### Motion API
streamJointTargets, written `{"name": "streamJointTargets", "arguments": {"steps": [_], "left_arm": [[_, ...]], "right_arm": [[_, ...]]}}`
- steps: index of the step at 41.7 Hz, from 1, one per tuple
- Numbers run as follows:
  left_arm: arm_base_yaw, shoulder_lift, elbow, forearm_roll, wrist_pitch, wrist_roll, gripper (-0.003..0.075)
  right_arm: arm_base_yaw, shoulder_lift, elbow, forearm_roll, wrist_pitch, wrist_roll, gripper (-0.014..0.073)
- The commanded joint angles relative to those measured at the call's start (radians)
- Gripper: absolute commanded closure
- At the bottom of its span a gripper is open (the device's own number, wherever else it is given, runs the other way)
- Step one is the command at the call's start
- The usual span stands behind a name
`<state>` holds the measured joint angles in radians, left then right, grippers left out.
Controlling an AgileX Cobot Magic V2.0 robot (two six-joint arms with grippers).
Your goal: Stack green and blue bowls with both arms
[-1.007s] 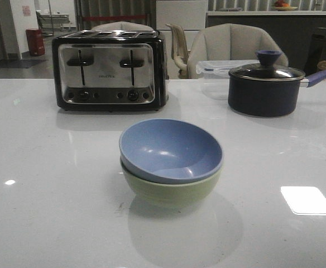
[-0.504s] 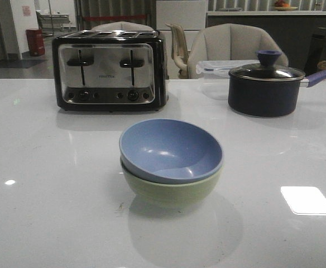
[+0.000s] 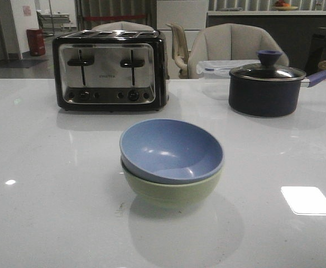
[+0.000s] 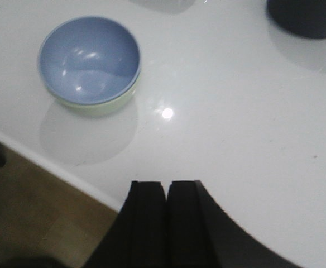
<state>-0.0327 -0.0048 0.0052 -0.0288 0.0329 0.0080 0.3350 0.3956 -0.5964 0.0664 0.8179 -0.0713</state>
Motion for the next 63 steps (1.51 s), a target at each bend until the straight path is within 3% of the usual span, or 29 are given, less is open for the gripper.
{"name": "streamJointTargets", "arguments": {"steps": [1, 13, 23, 63], "left_arm": [[0.0, -0.017, 0.006, -0.001, -0.096, -0.008, 0.0622], [0.0, -0.017, 0.006, -0.001, -0.096, -0.008, 0.0622], [0.0, -0.017, 0.006, -0.001, -0.096, -0.008, 0.0622], [0.0, -0.017, 0.006, -0.001, -0.096, -0.008, 0.0622]], "right_arm": [[-0.074, -0.089, 0.093, -0.01, -0.238, -0.007, 0.0555], [-0.295, -0.34, 0.466, -0.002, -0.695, -0.007, 0.0555], [-0.334, -0.426, 0.606, -0.001, -0.891, -0.007, 0.0555], [-0.342, -0.425, 0.62, 0.04, -0.887, -0.006, 0.0555]]}}
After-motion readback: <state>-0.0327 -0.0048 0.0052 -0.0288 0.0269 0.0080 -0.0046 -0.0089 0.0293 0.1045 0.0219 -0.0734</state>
